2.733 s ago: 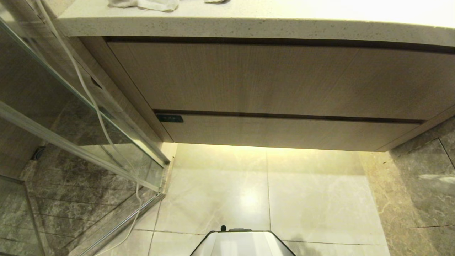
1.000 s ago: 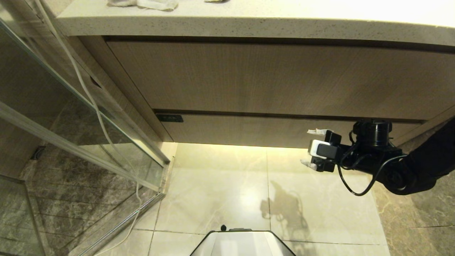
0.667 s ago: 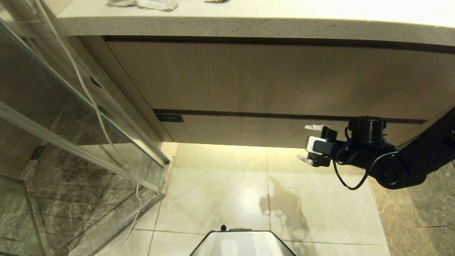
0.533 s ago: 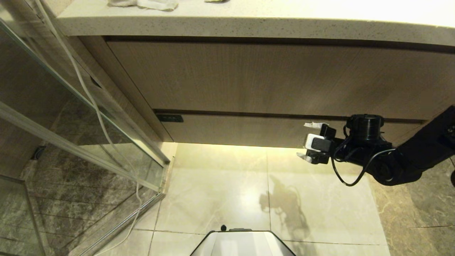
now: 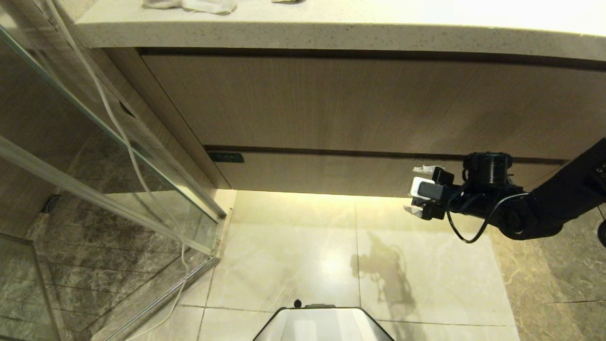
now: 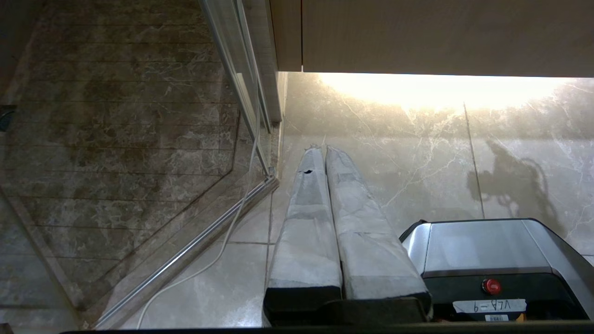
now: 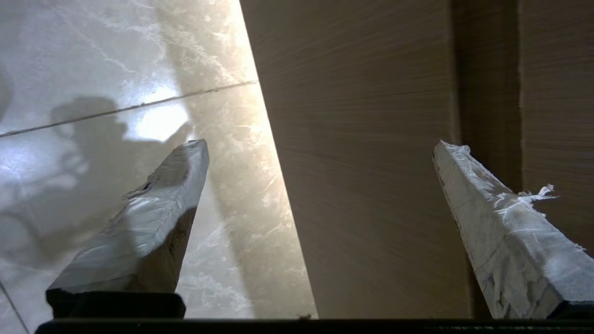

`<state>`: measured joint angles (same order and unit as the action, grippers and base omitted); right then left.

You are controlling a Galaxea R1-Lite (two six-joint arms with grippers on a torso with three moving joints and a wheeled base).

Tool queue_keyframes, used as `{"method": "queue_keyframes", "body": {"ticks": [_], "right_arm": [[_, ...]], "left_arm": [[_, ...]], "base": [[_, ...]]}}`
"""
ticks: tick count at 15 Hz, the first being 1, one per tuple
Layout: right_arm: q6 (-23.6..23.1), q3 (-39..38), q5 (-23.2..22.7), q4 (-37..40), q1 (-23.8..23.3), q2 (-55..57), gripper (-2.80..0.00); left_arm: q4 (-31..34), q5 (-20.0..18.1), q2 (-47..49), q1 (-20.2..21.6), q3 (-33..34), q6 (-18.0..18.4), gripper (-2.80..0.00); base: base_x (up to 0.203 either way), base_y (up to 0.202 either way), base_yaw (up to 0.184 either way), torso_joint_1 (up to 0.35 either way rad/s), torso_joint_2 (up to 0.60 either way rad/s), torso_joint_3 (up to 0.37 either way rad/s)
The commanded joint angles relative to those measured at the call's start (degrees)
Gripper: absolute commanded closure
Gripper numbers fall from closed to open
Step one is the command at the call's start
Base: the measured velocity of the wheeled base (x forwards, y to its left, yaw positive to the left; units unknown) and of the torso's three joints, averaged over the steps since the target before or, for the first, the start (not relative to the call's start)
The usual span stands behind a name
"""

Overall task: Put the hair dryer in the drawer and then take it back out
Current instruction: Pull open the drawer

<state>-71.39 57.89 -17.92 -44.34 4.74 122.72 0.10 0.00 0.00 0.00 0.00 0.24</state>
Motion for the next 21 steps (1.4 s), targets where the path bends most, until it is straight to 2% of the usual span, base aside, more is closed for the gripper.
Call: {"method": "queue_keyframes", "body": {"ticks": [1,21], "right_arm": [[-0.5,0.5,-0.1,-0.3,-0.5,0.3,-2.80],[0.0,6.2,0.0,-7.8,-1.9,6.2,-2.80]], "left_arm": [[0.0,0.0,0.0,0.0,0.1,0.0,0.00],[0.0,0.0,0.0,0.0,0.1,0.0,0.00]], "base": [[0.000,0.000,0.000,0.000,0.00,0.000],[0.000,0.000,0.000,0.000,0.00,0.000]]}}
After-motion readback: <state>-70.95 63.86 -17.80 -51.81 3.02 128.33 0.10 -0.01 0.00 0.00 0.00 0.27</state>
